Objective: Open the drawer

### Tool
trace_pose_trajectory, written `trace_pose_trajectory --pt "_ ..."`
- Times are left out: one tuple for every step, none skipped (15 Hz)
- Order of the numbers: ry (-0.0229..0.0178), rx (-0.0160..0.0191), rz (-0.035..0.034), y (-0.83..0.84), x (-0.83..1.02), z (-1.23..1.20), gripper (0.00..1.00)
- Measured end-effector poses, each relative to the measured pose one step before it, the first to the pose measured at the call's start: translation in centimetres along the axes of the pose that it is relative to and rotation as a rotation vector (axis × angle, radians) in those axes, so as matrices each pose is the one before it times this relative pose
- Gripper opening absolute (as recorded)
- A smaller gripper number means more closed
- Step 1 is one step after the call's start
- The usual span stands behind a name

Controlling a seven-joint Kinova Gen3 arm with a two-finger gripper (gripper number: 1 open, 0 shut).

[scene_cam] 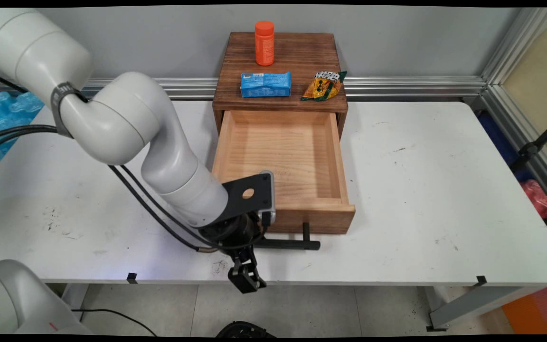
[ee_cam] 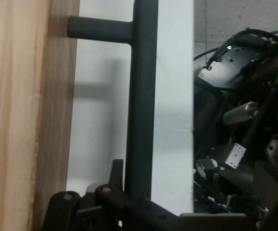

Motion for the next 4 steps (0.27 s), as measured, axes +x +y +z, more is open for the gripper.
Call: trace_pose_trajectory --pt "-0.00046 -0.00444 -0.0001 0.273 -0.002 0.025 1.0" --pt "-0.00034 -0.00287 0.00007 0.171 0.0 0.021 1.0" --pt "-0.00012 -0.00425 -0.00004 0.248 0.007 0.034 1.0" --pt "-0.00044 -0.00465 0.00019 0.262 0.009 0.05 1.0"
